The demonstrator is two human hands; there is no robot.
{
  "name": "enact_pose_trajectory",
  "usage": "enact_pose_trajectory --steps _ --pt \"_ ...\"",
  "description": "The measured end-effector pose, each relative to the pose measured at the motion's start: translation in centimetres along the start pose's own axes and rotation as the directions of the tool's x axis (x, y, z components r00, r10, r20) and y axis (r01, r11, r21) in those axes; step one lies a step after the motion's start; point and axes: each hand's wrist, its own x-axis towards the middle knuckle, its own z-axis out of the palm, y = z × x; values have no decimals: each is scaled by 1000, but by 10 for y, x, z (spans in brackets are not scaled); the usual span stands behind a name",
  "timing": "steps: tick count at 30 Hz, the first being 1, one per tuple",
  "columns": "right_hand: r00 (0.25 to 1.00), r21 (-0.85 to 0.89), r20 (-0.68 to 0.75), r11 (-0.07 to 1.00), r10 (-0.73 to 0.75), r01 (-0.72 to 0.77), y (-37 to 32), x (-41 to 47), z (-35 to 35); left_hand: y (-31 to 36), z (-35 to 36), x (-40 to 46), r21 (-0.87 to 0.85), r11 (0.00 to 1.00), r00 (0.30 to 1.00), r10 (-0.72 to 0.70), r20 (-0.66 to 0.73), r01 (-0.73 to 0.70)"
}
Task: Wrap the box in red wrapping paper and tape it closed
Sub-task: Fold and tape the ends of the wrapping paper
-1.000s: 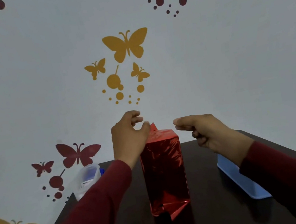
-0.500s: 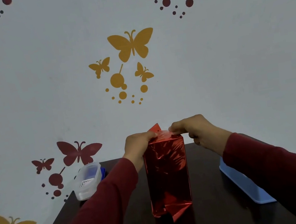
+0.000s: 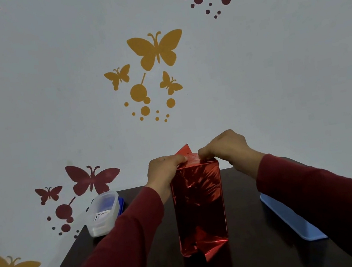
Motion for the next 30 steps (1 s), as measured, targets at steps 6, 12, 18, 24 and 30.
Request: enact_pose_trajectory --steps 6,12,18,24,30 --pt "996 283 79 958 33 -54 8 -5 3 -4 -2 2 -9 1000 1000 15 18 -15" --pt "951 527 285 809 122 -262 14 -16 15 -4 -3 2 2 1000 999 11 40 -12" --pt "957 421 253 875 140 -239 5 -15 16 -6 -3 3 -1 1000 999 20 42 -20" --pt "931 446 329 843 159 -302 15 -14 12 -8 -3 8 8 1000 1000 14 17 -14" --pt "935 554 353 796 42 -244 34 -11 10 -8 -2 5 -4 1000 999 21 36 -20"
